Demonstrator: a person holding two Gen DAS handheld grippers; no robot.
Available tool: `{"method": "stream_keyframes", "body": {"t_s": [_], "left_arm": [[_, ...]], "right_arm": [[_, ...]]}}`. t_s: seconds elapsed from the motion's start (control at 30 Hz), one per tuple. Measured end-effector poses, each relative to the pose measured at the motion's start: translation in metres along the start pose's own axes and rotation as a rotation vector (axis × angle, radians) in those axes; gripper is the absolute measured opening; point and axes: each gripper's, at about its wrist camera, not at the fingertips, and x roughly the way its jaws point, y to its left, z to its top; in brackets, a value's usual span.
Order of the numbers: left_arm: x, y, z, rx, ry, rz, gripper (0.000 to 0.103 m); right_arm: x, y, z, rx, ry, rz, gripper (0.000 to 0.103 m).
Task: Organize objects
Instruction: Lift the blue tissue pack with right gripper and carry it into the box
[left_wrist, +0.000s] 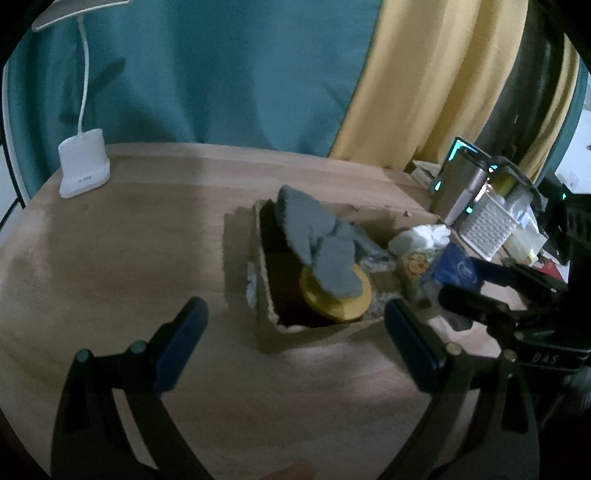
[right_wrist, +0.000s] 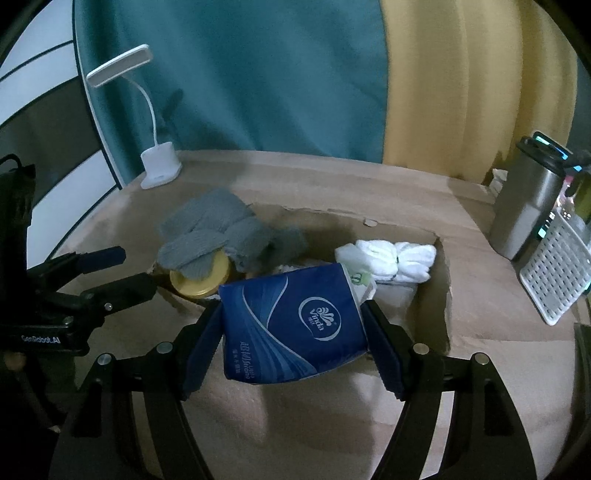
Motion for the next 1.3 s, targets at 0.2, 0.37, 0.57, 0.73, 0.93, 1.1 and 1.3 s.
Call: {"method": "stream_keyframes", "body": {"t_s": [0.2,0.37,0.57,0.73,0.93,1.1,1.3], "left_arm": [[0.004,0.006,0.004,-0.013,0.0,0.002,0.097],[0.007,0.011,0.007,-0.024,0.001,0.005,0.097],[0.012,0.015,0.009,-0.03,0.004,0.005,0.097],[0.014,0.017,0.011,-0.037,0.006,0.01,0.097],[0.016,0.02,0.013,-0.045,0.006,0.015,0.097],[0.018,0.022,0.013,-0.048,0.006,0.017,0.097],[0.018,0.021,0.013,-0.048,0.006,0.016,0.097]], "right_arm": [[0.012,0.001,0.007,-0.011,0.018,0.004,0.077],[0.021,0.002,0.01,-0.015,0.034,0.008,0.077],[0.032,0.002,0.015,-0.022,0.044,0.012,0.077],[0.04,0.003,0.018,-0.028,0.053,0.015,0.077],[0.049,0.002,0.022,-0.029,0.053,0.014,0.077],[0.053,0.003,0.024,-0.031,0.035,-0.002,0.077],[0.051,0.003,0.025,-0.048,0.012,-0.015,0.079]]}}
